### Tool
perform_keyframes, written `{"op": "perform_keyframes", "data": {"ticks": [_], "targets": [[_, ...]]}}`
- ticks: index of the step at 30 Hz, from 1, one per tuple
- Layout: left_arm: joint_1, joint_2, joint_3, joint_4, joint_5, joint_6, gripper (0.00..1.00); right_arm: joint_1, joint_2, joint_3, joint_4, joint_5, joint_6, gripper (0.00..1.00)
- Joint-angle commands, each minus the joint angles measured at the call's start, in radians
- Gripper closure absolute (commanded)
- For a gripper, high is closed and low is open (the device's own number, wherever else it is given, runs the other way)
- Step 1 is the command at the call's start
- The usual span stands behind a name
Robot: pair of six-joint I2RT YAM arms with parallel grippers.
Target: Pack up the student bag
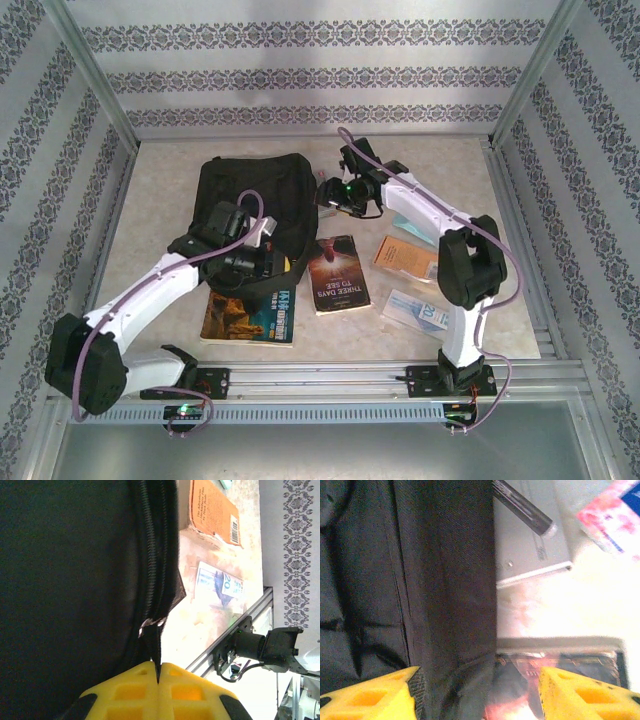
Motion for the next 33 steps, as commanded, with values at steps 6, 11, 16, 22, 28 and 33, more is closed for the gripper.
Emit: {"op": "perform_keyframes", "data": {"ticks": [6,11,16,22,28,33], "targets": [[-0.081,0.09,0.146,0.011,-0.053,0.044,1.0,0.056,-0.253,-0.171,-0.101,0.047,0.165,0.42],[-0.105,0.126,0.174,0.027,-0.062,0.028,1.0,0.113,-0.268,-0.205,-0.083,-0.019,0.199,0.41],[-0.111,0.126,0.167,0.06,-0.057,0.002,1.0,0.139,-0.226,-0.216,-0.043,-0.06,0.221,0.43],[-0.112,0.111,0.155,0.059,-0.055,-0.003,1.0,0.165,-0.146,-0.198,-0.05,-0.037,0.186,0.53],[-0.112,0.094,0.136,0.03,-0.053,0.013,1.0,0.169,-0.102,-0.168,-0.023,-0.026,0.153,0.69],[-0.113,0.078,0.132,-0.028,-0.082,0.048,1.0,0.165,-0.094,-0.116,-0.07,0.029,0.091,0.86]]}}
